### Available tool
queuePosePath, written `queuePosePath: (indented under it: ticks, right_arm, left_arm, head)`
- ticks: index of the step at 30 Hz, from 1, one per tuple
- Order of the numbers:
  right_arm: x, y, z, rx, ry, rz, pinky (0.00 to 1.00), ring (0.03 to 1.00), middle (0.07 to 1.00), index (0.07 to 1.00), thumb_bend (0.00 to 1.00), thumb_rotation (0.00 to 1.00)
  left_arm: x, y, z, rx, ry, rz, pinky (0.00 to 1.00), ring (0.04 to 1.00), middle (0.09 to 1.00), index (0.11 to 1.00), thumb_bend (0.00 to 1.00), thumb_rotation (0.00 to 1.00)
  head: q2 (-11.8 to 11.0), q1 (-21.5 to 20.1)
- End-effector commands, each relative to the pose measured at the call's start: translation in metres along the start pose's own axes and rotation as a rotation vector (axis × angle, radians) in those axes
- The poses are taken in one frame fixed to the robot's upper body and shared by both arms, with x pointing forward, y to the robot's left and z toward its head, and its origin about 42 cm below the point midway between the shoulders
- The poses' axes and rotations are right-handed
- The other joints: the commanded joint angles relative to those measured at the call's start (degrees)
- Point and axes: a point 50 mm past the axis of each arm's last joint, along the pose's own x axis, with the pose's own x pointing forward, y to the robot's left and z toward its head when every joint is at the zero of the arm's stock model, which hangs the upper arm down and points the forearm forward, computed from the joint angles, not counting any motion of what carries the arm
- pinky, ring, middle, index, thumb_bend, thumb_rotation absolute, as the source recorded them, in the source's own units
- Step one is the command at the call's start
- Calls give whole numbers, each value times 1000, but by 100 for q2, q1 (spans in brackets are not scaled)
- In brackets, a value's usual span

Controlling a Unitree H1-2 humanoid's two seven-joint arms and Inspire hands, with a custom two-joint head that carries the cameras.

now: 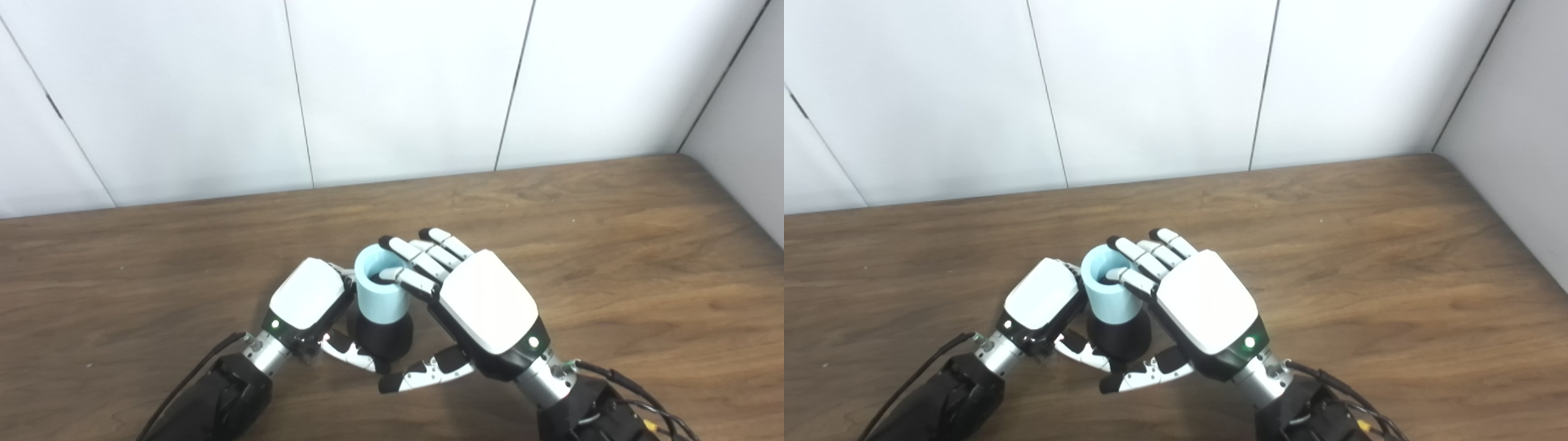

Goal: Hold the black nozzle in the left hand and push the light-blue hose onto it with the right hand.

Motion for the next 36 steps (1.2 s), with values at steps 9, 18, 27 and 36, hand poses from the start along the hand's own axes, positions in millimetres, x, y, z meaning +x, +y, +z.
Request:
queuePosePath:
  ticks: [9,18,27,36]
  right_arm:
    - [-39,45,12,57,-49,383,861,809,726,698,704,851]
    - [-41,45,14,69,-47,427,862,818,728,691,724,810]
    - [-44,48,17,79,-50,454,858,821,728,688,727,811]
    - [-46,50,17,91,-49,478,873,822,725,684,735,808]
  left_arm:
    - [-83,-112,70,-221,107,-252,162,218,471,480,524,0]
    - [-82,-111,70,-223,106,-264,180,234,472,481,524,0]
    - [-82,-110,70,-230,106,-259,179,235,472,482,524,0]
    - [-82,-111,69,-227,106,-262,177,231,471,481,524,0]
  head:
    - [14,0]
    - [23,-3]
    - [45,0]
    - [53,-2]
